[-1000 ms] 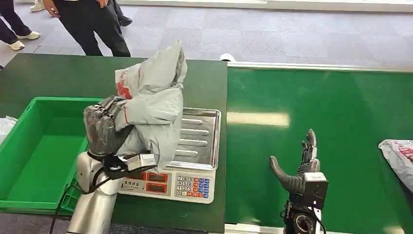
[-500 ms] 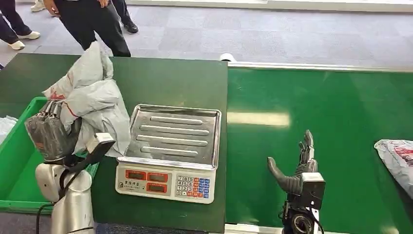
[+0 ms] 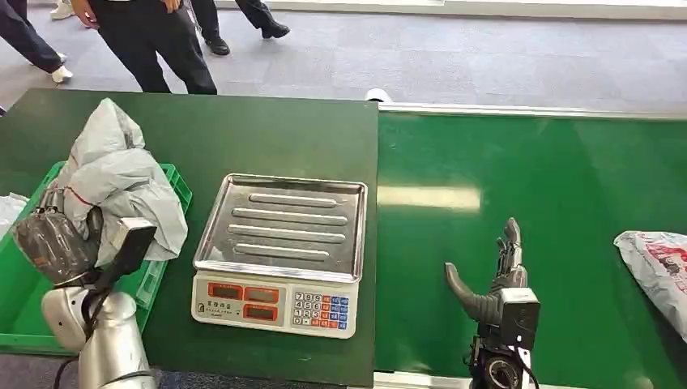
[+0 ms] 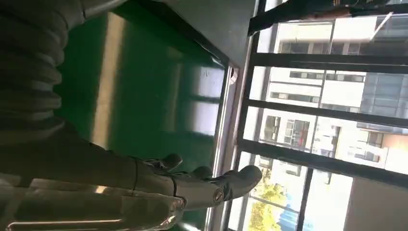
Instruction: Moved the parcel from conveyor to table for the left to box.
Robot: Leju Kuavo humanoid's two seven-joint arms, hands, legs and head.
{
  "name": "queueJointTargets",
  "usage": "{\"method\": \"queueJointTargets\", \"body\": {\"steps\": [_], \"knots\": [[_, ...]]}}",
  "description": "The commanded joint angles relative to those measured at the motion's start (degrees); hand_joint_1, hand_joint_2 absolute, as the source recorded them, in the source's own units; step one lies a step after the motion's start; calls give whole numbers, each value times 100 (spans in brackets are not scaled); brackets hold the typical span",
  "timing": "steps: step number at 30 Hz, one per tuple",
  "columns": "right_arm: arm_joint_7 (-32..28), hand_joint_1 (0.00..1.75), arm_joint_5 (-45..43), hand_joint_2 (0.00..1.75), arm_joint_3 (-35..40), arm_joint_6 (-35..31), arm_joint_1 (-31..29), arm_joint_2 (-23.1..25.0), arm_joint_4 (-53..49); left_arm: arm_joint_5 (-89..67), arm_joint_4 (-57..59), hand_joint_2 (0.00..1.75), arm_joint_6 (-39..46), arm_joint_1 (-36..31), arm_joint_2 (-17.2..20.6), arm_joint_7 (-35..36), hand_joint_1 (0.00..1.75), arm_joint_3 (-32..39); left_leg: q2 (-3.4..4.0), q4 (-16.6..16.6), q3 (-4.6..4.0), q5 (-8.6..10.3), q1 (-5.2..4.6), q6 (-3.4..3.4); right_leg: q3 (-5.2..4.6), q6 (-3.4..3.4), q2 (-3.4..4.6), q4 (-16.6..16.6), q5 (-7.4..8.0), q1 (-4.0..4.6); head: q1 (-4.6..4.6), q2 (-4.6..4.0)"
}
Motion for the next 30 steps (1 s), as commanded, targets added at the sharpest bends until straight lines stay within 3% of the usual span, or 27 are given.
{"method": "queueJointTargets", "body": {"steps": [1, 9, 15, 16, 18, 19, 27, 30], "knots": [[117, 0, 57, 175, 22, -54, 25, 7, -4, -162, 913, 175, 20, -259, 218, 723, 175, 786, 0, -16, 22, 2, -6, 11, 18, -15, -5, -9, -1, -1, 0, 0], [171, 0, 139, 175, -14, -21, 12, 61, -7, -232, 1155, 175, 20, -281, 305, 928, 175, 926, -5, -18, 21, 6, -9, 15, 20, -17, -9, -10, 1, -4, 4, 0], [253, 0, 192, 175, -62, 26, 22, 54, -130, -546, 1478, 175, 20, -223, 523, 1613, 175, 565, -2, -11, 22, 5, -5, 4, 13, -10, -4, 0, 1, -3, 2, 0], [266, 0, 203, 175, -59, 43, 20, 66, -131, -573, 1360, 175, 20, -216, 481, 1570, 82, 637, 0, -14, 24, 7, -6, 6, 13, -14, -3, 0, 3, -3, -2, 0], [266, 0, 203, 175, -59, 43, 20, 66, -131, -573, 1360, 175, 20, -216, 481, 1570, 82, 637, 2, -8, 19, 6, 4, 3, 9, -12, -2, 3, 3, 7, 0, 0], [266, 0, 204, 175, -52, 48, 9, 77, -114, -524, 1388, 175, 20, -222, 484, 1555, 0, 650, 0, -11, 21, 9, 5, 4, 12, -16, -5, -1, 5, 10, 0, 0], [272, 0, 213, 175, -34, 67, -39, 80, -79, -509, 1325, 175, 20, -263, 504, 1511, 0, 860, 0, -7, 16, 8, 7, -1, 11, -14, 0, 4, 4, 11, 2, 0], [308, 0, 223, 175, -18, 85, -186, 73, 26, -523, 1167, 175, 20, -447, 441, 1139, 0, 1268, 1, -5, 14, 8, 8, -3, 10, -14, 1, 6, 4, 11, 0, 0]]}}
